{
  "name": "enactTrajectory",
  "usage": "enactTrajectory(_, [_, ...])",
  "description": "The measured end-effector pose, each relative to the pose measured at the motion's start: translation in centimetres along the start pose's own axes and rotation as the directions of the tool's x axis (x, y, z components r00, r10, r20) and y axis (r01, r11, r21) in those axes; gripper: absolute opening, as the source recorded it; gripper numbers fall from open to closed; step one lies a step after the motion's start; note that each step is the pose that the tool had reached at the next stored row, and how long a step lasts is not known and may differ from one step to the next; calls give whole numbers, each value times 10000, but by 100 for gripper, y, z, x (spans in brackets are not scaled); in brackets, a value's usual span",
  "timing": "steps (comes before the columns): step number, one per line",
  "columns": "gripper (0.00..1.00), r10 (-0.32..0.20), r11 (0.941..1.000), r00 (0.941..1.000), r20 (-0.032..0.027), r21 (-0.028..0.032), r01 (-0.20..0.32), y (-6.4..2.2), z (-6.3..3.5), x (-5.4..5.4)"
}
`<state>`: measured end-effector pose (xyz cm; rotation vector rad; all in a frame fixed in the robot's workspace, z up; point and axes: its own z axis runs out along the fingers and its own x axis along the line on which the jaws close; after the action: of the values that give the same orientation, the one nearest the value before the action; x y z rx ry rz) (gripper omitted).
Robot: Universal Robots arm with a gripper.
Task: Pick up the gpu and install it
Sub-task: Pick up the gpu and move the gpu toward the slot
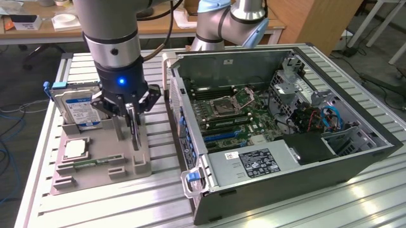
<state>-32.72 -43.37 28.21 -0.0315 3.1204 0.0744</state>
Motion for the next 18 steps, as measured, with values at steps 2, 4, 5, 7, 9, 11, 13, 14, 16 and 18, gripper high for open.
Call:
enactTrajectory(2, [26,-1,10000,10000,-1,0,1,1,-12,-1])
enactTrajectory(4, [26,0,10000,10000,0,-1,0,3,-33,0])
enactTrajectory(5, [26,0,10000,10000,0,0,0,3,-49,0])
enactTrajectory(7, [26,-2,10000,10000,0,-3,2,6,-95,-1])
enactTrajectory(9, [26,-5,10000,10000,0,-6,5,8,-144,-2])
enactTrajectory(11, [26,-7,10000,10000,0,-12,7,10,-184,-3])
enactTrajectory(13, [26,-10,10000,10000,0,-21,10,12,-222,-4])
enactTrajectory(14, [26,-10,10000,10000,0,-26,10,13,-240,-5])
enactTrajectory(16, [26,-9,10000,10000,0,-38,9,14,-274,-5])
enactTrajectory(18, [26,-10,10000,10000,1,-51,10,15,-309,-6])
